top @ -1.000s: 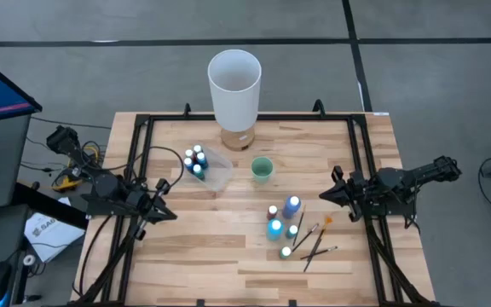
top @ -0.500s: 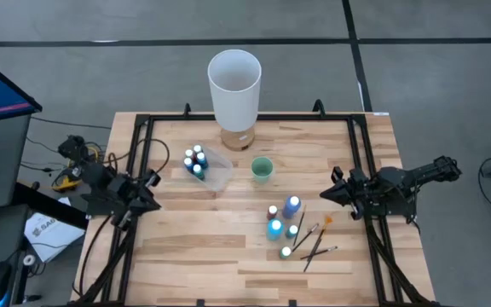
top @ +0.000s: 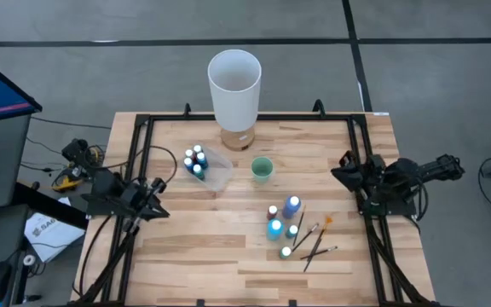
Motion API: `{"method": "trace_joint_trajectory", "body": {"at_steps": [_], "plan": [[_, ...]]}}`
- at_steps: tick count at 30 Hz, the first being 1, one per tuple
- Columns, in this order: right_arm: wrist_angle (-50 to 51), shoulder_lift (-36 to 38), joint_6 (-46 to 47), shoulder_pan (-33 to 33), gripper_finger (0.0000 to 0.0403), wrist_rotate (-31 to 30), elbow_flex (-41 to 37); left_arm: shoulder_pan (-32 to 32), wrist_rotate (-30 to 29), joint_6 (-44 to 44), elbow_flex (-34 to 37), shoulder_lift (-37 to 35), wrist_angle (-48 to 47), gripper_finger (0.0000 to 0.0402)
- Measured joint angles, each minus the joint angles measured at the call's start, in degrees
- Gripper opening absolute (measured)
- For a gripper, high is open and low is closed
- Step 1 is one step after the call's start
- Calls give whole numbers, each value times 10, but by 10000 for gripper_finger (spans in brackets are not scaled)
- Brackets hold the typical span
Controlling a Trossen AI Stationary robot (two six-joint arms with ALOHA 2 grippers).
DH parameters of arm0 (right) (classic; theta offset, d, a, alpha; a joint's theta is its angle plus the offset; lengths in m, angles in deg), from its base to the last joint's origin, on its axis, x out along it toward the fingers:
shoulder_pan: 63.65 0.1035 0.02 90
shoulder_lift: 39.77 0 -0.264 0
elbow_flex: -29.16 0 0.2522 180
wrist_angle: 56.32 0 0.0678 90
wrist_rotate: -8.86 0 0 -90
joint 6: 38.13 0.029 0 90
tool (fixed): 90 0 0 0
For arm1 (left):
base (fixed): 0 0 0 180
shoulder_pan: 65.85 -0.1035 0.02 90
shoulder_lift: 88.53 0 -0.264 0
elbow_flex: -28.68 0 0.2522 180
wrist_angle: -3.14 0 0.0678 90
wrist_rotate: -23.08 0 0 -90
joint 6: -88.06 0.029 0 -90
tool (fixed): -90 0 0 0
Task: Pick & Place Paint Supplies
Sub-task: Put the purple paint bottle into the transparent bin
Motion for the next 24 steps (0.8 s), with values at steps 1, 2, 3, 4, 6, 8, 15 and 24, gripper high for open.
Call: {"method": "trace_joint_trajectory", "body": {"at_steps": [1,2,3,4,6,8,15,24], "plan": [[5,-14,-14,0,55,-8,14,0,-2,-7,8,0,-2,2],[15,-29,-29,0,64,-13,31,0,-3,-14,8,1,-6,2],[27,-45,-41,0,74,-22,48,0,-4,-20,7,2,-6,2],[47,-68,-52,0,84,-32,69,0,-3,-21,7,3,-3,2],[99,-115,-59,0,105,-54,111,0,-3,-18,7,3,-4,2],[159,-177,-70,0,130,-70,161,0,-3,-10,7,3,-4,2],[461,-405,-18,11,221,-60,330,0,-3,-6,7,3,-3,2],[489,-584,7,22,261,-54,384,0,-3,-7,7,3,0,2]]}}
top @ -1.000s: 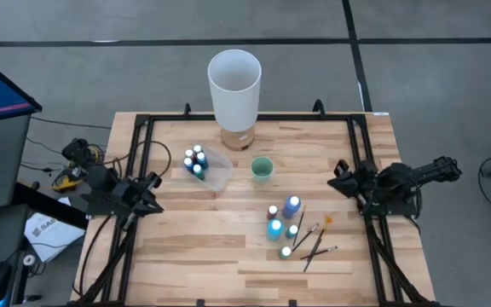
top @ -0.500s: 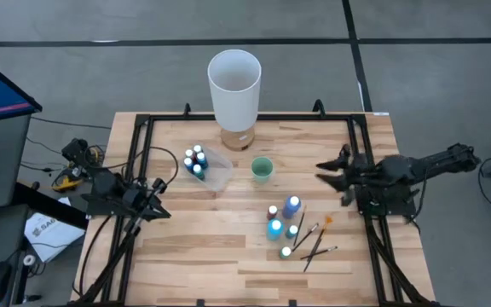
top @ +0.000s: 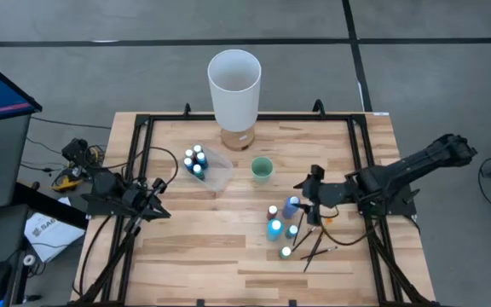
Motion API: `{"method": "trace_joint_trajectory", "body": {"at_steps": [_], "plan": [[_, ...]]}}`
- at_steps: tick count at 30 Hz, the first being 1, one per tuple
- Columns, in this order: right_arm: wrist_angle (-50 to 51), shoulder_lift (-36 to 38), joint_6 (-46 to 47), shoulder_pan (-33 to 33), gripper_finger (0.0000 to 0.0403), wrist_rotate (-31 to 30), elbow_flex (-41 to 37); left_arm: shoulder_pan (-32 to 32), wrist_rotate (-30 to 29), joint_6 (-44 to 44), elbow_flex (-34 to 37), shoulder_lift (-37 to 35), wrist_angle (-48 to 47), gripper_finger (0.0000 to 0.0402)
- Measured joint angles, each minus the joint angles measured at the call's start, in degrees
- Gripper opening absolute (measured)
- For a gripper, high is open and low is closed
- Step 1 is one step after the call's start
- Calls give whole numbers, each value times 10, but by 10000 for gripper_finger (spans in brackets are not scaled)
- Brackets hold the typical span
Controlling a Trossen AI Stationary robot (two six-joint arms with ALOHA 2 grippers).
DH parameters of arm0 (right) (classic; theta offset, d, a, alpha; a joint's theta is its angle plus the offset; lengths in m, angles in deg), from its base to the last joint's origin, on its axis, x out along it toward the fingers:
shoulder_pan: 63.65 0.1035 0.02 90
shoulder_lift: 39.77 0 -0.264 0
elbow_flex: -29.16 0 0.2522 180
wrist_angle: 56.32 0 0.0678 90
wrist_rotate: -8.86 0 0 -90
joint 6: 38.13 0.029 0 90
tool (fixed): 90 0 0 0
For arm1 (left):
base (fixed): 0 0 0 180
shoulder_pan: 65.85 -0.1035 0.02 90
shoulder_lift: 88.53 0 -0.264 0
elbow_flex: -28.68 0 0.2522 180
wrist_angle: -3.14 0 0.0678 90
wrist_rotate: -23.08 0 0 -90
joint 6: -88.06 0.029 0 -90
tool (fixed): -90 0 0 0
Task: Pick & Place Paint Supplies
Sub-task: Put the purple paint bottle into the transparent bin
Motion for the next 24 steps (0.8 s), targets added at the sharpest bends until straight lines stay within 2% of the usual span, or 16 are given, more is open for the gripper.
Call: {"method": "trace_joint_trajectory", "body": {"at_steps": [6,13,17,24], "plan": [[-21,-17,6,-2,261,2,3,0,0,0,0,0,1,2],[0,-14,37,5,260,14,2,0,0,0,0,0,2,2],[13,-39,59,10,260,17,-9,0,0,0,0,0,2,2],[-19,-65,40,4,260,16,-10,0,0,0,0,1,2,2]]}}
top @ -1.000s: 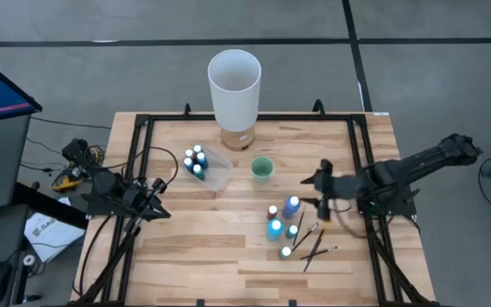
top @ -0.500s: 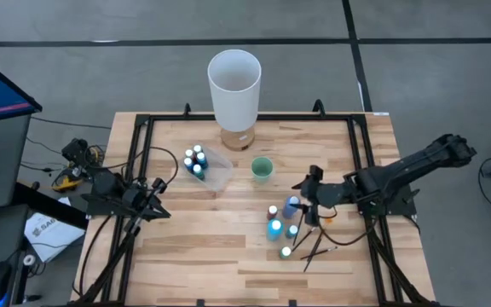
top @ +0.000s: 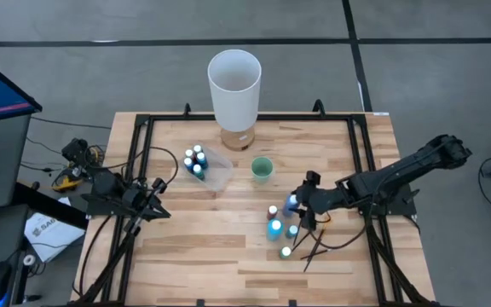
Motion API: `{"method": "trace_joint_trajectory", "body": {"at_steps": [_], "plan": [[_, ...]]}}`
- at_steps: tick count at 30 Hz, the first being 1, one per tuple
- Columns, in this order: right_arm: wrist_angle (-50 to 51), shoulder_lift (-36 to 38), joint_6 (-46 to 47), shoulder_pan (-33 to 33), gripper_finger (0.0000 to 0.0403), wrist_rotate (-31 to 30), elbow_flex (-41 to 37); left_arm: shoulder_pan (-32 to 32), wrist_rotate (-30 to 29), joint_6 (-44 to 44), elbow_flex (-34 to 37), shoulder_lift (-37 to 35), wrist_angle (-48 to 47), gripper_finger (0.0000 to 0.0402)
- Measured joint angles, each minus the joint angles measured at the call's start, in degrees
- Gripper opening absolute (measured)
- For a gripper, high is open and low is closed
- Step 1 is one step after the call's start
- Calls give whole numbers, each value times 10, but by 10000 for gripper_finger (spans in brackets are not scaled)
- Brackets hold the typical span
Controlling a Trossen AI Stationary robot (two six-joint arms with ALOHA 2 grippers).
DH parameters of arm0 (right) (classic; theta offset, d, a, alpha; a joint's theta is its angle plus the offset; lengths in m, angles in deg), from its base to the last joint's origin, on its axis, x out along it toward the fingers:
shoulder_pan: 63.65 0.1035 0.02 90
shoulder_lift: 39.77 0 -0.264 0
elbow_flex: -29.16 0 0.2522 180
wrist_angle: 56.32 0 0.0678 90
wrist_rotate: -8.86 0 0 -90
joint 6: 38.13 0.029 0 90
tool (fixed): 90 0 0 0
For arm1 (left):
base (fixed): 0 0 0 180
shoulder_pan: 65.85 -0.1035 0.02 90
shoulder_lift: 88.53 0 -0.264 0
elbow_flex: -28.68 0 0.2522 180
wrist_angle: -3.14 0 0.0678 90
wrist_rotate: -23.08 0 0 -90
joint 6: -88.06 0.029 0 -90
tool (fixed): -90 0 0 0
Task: Pick & Place Paint Supplies
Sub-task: Put the purple paint bottle into the transparent bin
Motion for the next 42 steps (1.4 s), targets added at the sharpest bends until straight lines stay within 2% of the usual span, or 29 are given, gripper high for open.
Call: {"method": "trace_joint_trajectory", "body": {"at_steps": [10,13,18,19,28,42], "plan": [[-29,1,-16,-3,250,-1,0,0,0,0,0,0,2,2],[-30,1,-15,-3,215,-1,0,0,0,0,0,0,3,2],[-34,2,-16,-6,115,-5,0,0,0,0,0,0,3,2],[-33,2,-16,-7,108,-5,1,0,0,0,0,0,3,2],[-25,1,-17,-26,111,-7,10,0,0,0,0,0,3,2],[-32,-7,-139,-145,111,-24,160,0,0,0,0,0,6,2]]}}
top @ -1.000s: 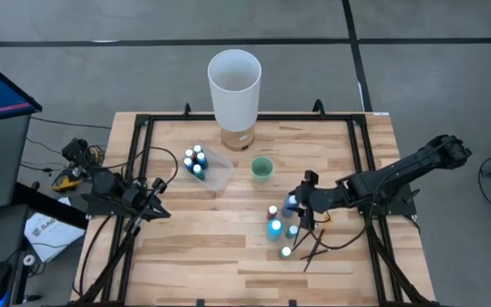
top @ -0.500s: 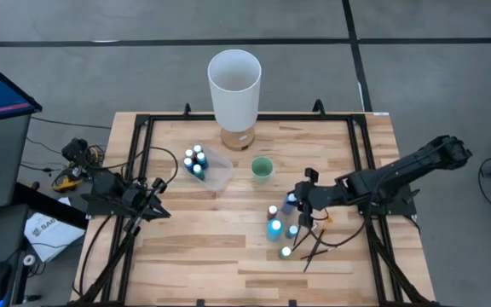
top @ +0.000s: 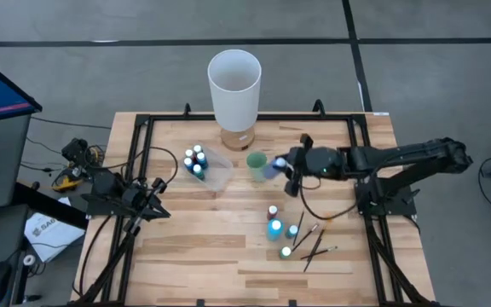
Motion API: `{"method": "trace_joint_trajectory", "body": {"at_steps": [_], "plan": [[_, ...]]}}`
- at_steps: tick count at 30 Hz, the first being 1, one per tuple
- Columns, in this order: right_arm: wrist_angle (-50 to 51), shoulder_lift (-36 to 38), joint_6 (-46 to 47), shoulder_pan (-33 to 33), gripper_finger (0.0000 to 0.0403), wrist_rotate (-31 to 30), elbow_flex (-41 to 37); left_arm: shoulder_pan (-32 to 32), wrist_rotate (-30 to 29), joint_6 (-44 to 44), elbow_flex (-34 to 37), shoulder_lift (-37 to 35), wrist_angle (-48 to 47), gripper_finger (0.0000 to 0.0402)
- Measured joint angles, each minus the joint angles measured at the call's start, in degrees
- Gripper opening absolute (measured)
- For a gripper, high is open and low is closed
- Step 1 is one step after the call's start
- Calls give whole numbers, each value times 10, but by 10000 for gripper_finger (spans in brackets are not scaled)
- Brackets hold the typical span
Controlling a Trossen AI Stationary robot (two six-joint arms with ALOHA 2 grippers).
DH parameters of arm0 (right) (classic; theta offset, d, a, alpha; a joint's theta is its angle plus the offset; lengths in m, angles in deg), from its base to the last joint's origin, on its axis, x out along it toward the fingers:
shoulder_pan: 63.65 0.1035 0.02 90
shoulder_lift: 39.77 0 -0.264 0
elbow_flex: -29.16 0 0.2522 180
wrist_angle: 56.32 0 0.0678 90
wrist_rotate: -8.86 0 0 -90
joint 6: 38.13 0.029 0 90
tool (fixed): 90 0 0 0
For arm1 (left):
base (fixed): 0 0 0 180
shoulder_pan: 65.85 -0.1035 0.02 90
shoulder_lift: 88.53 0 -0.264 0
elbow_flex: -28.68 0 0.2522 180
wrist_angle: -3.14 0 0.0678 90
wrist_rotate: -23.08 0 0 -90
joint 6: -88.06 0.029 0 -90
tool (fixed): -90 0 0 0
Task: Pick & Place Paint Supplies
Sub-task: Put the purple paint bottle into the transparent bin
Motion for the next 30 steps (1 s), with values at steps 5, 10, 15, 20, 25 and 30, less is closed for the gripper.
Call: {"method": "trace_joint_trajectory", "body": {"at_steps": [5,10,15,20,25,30], "plan": [[0,-48,-34,-21,111,7,78,0,0,0,0,0,2,2],[72,-120,-35,-24,111,8,163,0,0,0,0,0,6,2],[58,-192,-58,-18,111,8,232,0,0,0,0,0,6,2],[-29,-264,-115,-24,111,27,287,0,0,0,0,0,7,2],[-89,-336,-127,-57,111,104,328,0,0,0,0,0,7,2],[-104,-407,-127,-96,111,130,353,0,0,0,0,0,8,2]]}}
